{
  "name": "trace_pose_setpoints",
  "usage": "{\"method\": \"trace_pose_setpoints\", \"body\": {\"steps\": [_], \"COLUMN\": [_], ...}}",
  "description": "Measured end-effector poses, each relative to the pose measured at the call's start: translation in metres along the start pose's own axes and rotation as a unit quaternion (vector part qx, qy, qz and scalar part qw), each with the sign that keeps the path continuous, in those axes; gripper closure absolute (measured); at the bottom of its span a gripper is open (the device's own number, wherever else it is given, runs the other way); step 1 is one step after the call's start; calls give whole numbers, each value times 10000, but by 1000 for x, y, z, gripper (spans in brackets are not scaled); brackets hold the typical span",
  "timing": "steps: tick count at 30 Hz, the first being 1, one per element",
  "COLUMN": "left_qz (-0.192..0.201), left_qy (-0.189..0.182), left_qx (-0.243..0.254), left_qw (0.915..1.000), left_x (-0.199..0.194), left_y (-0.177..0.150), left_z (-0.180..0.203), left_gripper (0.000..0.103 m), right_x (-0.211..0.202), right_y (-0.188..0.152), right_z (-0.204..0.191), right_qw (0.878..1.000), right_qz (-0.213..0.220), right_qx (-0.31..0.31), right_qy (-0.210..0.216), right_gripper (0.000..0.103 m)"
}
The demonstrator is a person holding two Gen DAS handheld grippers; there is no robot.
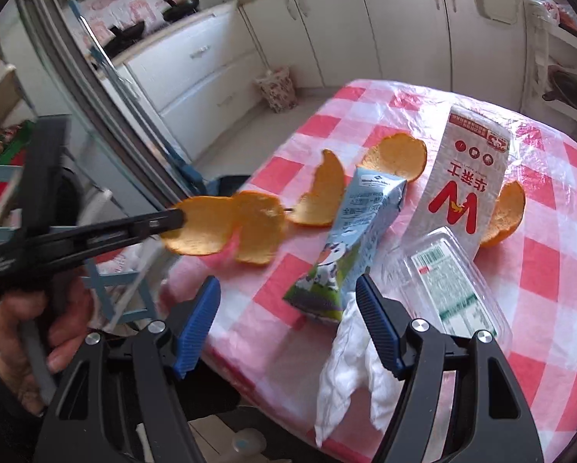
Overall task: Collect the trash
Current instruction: 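Grasp the blue milk carton with the right tool while the left tool reaches an orange peel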
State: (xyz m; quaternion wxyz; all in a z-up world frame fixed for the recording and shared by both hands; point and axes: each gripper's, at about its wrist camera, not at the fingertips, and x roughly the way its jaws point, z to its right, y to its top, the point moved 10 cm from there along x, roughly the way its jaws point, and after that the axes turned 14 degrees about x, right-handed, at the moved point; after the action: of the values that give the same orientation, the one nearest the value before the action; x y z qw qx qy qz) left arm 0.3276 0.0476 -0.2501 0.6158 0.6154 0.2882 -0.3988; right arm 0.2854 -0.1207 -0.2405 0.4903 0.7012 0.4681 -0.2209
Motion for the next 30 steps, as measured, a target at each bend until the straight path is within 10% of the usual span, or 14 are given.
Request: {"method": "trace_pose_setpoints", "body": {"steps": [8,11,23,30], "left_qz": [-341,-491,-885,-189], "left_qy": [56,45,-91,-478], "left_qx": [216,344,445,460], "left_qw": [9992,9982,9950,9976], "left_x": [11,18,44,20], "left_y": [-17,-22,-25,-4], "left_z": [-10,-6,14,33], "left_gripper": [95,95,88,97], "right_x": [53,59,-16,-65], "right_y": [30,43,51,60], "right_z": [21,30,61,76], "right_qw": [9950,9927,9658,9381], "right_qz": [-468,-435,194,880], "right_qx": [387,547,2120,2301], "right_qy": [-791,-985,1483,2434], "right_gripper": [33,62,81,83]}}
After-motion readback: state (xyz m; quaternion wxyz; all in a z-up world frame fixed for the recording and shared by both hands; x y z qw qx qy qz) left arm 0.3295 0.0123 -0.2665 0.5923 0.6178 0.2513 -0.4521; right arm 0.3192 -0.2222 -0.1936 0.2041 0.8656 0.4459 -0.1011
